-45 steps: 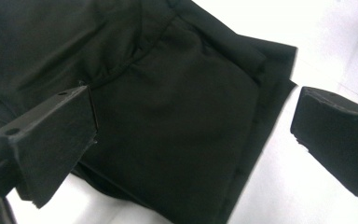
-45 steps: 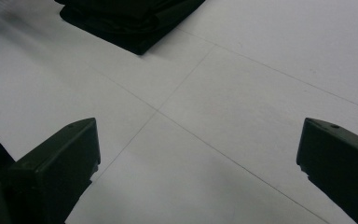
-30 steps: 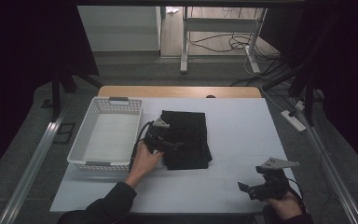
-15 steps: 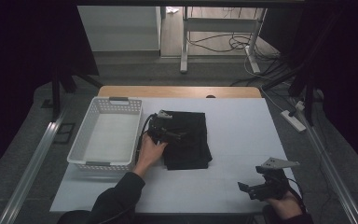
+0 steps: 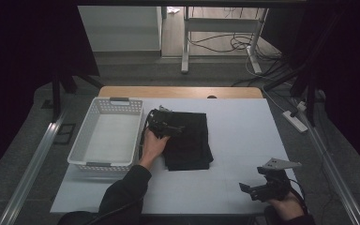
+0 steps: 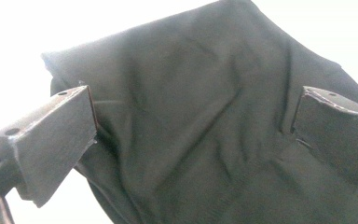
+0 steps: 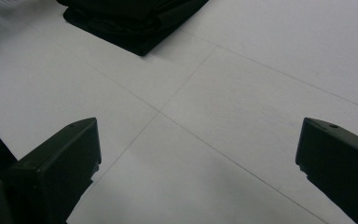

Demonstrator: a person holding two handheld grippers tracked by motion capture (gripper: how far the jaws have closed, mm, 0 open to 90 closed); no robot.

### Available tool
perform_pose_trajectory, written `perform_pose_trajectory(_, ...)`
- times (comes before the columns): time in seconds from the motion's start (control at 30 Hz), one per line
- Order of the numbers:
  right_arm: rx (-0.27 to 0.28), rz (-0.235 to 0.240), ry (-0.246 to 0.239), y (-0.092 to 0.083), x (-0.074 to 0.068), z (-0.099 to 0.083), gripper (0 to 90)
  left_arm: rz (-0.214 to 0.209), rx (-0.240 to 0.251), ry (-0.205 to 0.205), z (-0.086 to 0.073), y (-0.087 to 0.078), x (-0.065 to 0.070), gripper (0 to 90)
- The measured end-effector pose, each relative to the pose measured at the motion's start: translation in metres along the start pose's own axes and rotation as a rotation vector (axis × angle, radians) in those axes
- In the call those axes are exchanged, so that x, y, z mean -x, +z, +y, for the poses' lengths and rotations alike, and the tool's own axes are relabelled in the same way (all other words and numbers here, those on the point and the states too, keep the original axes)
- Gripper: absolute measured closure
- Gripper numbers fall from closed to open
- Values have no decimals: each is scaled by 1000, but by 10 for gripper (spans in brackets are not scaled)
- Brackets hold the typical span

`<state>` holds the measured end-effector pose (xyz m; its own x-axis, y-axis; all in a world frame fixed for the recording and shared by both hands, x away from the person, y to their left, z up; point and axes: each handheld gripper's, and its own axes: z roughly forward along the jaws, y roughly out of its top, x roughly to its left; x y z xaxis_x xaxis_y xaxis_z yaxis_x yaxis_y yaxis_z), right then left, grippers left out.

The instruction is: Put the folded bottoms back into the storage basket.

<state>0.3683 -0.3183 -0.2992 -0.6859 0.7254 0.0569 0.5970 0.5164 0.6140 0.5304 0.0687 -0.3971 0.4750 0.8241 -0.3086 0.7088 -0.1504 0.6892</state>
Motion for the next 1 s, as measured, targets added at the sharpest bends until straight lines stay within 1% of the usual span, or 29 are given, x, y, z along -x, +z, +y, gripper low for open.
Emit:
perform_pose_trajectory(0.1,1,1,0,0,0,0,2,10,-6,-8,3,2,-5,0)
perform_pose_trajectory(0.27,6,1,3,0,1,0,2,28,-2,-43,6,4,-14,0)
perform_pose_trajectory(0.37,7,1,3,0,1,0,2,39,-16,-49,6,7,-17,0)
perform_pose_trajectory(0.43,6,2,3,0,1,0,2,44,-33,-48,7,10,-18,0)
perform_pose_trajectory(0.47,6,2,3,0,1,0,2,54,-46,-43,8,12,-18,0)
perform_pose_trajectory(0.53,6,2,3,0,1,0,2,66,-57,-41,9,14,-19,0)
perform_pose_trajectory(0.57,7,2,3,-1,1,0,2,69,-63,-44,9,15,-21,0)
perform_pose_trajectory(0.63,7,3,3,-1,1,0,2,89,-76,-53,9,18,-24,0)
perform_pose_trajectory(0.73,7,4,0,0,1,0,2,87,-85,-78,9,21,-29,11)
perform_pose_trajectory(0.8,7,4,0,-1,1,0,2,96,-94,-85,9,24,-29,14)
perform_pose_trajectory(0.87,7,5,1,-1,1,0,2,113,-124,-77,9,27,-29,16)
perform_pose_trajectory(0.97,8,5,0,-1,1,0,2,125,-168,-78,5,34,-30,21)
perform_pose_trajectory(1.0,8,5,-1,-1,1,0,2,127,-166,-72,4,35,-30,24)
